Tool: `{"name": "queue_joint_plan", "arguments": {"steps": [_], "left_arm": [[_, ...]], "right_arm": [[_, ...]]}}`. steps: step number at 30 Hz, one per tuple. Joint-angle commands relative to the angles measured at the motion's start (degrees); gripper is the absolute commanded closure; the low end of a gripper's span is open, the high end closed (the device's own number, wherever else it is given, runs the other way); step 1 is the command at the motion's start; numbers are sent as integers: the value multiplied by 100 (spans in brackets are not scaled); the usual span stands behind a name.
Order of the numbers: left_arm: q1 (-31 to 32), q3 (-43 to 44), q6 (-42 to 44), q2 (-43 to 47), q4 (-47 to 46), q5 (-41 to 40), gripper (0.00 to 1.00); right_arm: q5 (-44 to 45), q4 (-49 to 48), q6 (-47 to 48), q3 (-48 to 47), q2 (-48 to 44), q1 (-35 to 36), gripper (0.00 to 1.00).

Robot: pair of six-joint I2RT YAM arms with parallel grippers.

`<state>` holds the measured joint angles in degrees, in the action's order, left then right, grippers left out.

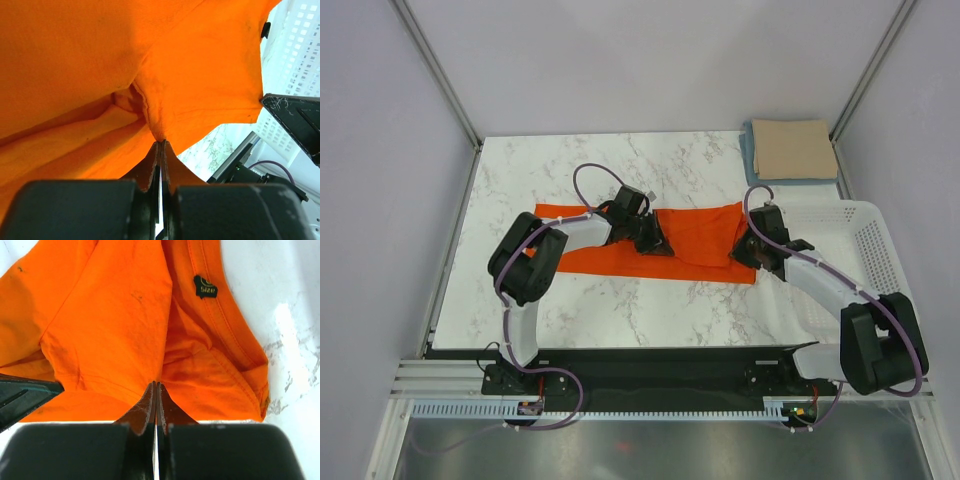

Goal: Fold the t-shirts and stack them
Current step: Fold the tshirt

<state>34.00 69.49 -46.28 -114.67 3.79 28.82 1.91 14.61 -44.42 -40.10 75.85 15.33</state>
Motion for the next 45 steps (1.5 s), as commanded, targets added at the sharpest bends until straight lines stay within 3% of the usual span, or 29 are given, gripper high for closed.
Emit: {"name": "queue_joint_plan", "arguments": {"steps": [1, 27, 32, 35, 36, 37, 40, 45], "left_arm": [[28, 196, -48, 358, 165, -192, 98], [28, 477, 427, 261, 974, -649, 98], [37, 486, 506, 191, 1097, -676, 98], [37, 495, 576, 217, 1150, -606, 98], [37, 495, 620, 235, 1150, -579, 95], [37, 504, 638, 252, 1167, -562, 85], [37, 530, 717, 305, 1220, -526, 67], [19, 688, 814, 393, 1291, -456, 58]], "right_arm": [[37, 59, -338, 151, -281, 101, 100], [1707, 446, -1428, 625, -994, 1209, 100], [1927, 341, -1017, 521, -898, 1174, 100], [1594, 297, -60, -40, -696, 754, 84], [1175, 271, 195, -199, -608, 587, 79], [971, 192, 763, -461, -459, 393, 76], [243, -63, 1443, -892, -21, -397, 68], [-682, -573, 1876, -1395, 824, -847, 65]]}}
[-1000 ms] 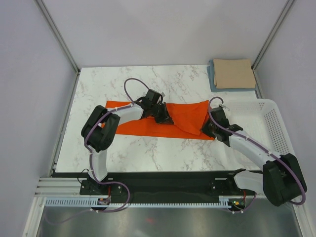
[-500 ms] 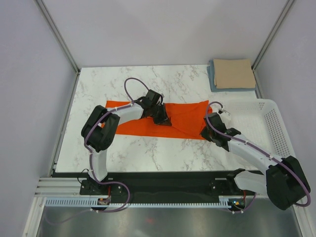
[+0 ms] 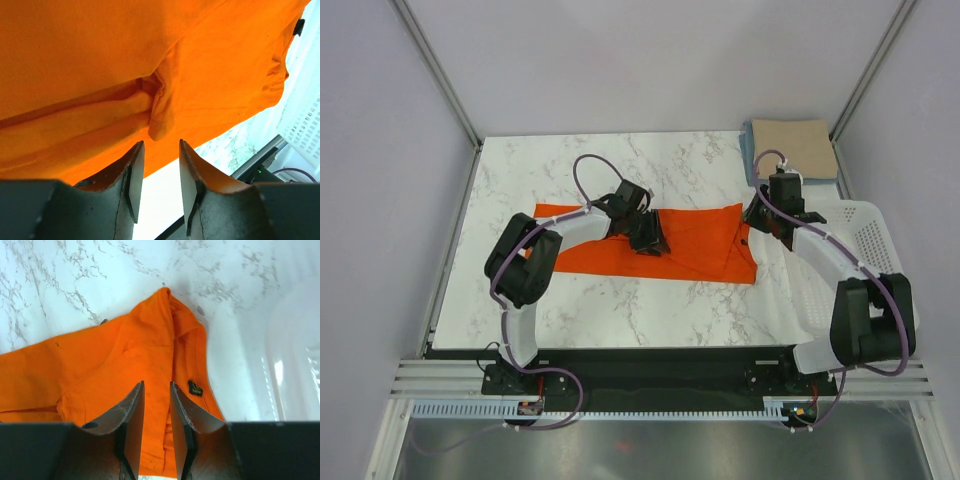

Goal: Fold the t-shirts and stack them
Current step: Fold the tshirt

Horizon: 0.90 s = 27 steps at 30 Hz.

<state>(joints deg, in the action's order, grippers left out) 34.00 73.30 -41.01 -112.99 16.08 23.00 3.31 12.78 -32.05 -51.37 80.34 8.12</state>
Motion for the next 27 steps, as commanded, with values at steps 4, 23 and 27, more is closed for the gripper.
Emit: {"name": "queue_joint_plan", "arguments": {"steps": [4, 23, 27], "left_arm": [[45, 405, 357, 347, 62, 318, 59], [-1395, 896, 858, -74, 159, 55, 57], [-2018, 1028, 893, -302, 194, -50, 57]], "right_arm": [[-1245, -688, 718, -636, 1070, -433, 63], [-1781, -531, 1280, -1437, 2390, -733, 55], [-1843, -531, 1289, -1489, 2531, -724, 59]]}}
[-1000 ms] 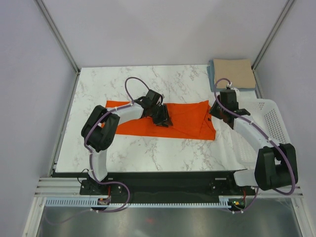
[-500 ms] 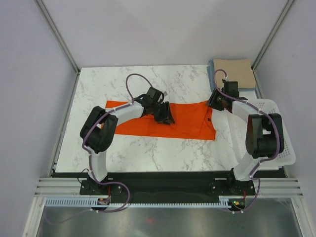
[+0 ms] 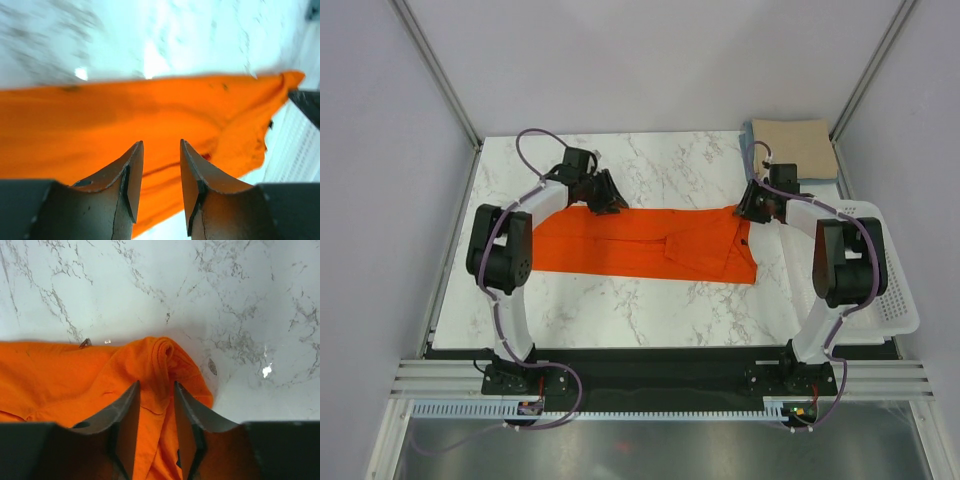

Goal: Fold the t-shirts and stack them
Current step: Fold the tshirt

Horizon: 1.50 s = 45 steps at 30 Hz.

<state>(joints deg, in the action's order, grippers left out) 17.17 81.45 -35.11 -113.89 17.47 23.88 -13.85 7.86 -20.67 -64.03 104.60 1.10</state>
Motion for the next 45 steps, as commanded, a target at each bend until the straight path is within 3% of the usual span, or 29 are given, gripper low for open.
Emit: {"name": "queue_joint_plan", "arguments": {"steps": [1, 2, 5, 6, 13, 23, 25, 28, 32, 39, 45], "left_arm": [[-424, 248, 303, -326, 54, -251, 57], [-503, 318, 321, -423, 72, -322, 57], [-776, 494, 365, -774, 230, -419, 57], [-890, 529, 374, -854, 265, -419, 57], [-1102, 706, 304, -1233, 344, -243, 57], [-1102, 793, 356, -1277, 414, -68, 56], [-1102, 793, 374, -1215, 415, 142, 55], [-1093, 767, 382, -900, 423, 318, 53], [-1049, 574, 374, -137, 424, 363, 51], [-182, -146, 435, 744, 397, 319, 51], [900, -437, 453, 657, 143, 767, 53]], "right_arm": [[-110, -47, 159, -224, 105, -22, 63], [-66, -30, 159, -224, 105, -22, 76], [179, 66, 116, -241, 0, -58, 100], [268, 128, 107, -259, -96, -66, 100], [760, 743, -192, -207, -212, -84, 100], [892, 287, -517, 233, -177, -75, 100], [919, 313, -570, 181, -194, -75, 94], [980, 584, -588, -30, -369, -75, 76], [1086, 1085, -675, -241, -817, -58, 68], [1139, 1631, -1272, 548, -1940, 144, 66], [1235, 1508, -1967, 1558, -2706, 706, 64]]}}
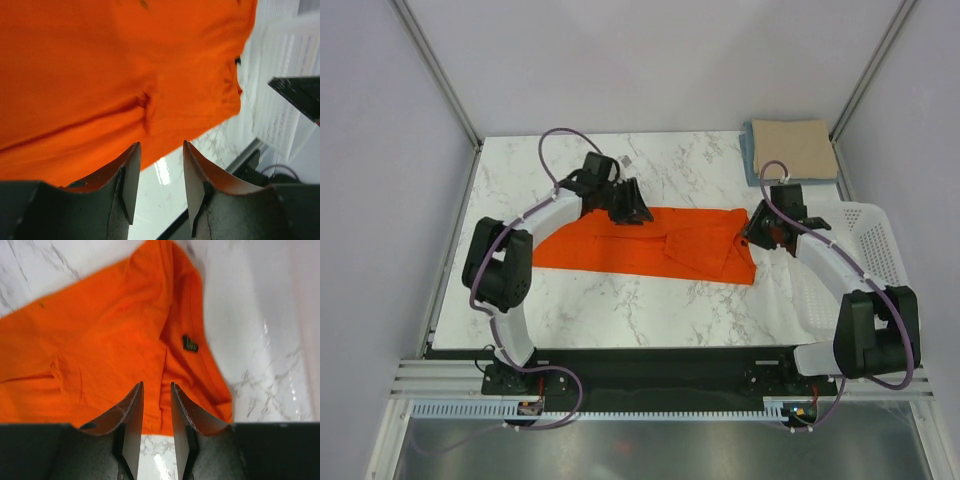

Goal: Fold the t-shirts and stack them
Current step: Fold the tshirt

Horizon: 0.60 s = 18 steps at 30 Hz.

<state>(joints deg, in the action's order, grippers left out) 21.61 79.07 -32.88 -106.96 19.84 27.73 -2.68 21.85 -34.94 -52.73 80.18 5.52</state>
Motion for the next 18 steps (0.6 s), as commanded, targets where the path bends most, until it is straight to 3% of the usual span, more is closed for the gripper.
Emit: {"name": "queue_joint_plan", "arguments": {"steps": [1, 7, 18], "left_arm": [[554, -242, 221, -79, -129, 391, 53], [950, -471, 177, -246, -594, 549, 53], [1056, -366, 291, -896, -700, 550, 52]], "right_arm": [[144, 48, -662, 526, -318, 500, 64], [531, -294, -1226, 1159, -539, 1179, 63], [285, -1086, -1278, 1617, -205, 1267, 66]]}}
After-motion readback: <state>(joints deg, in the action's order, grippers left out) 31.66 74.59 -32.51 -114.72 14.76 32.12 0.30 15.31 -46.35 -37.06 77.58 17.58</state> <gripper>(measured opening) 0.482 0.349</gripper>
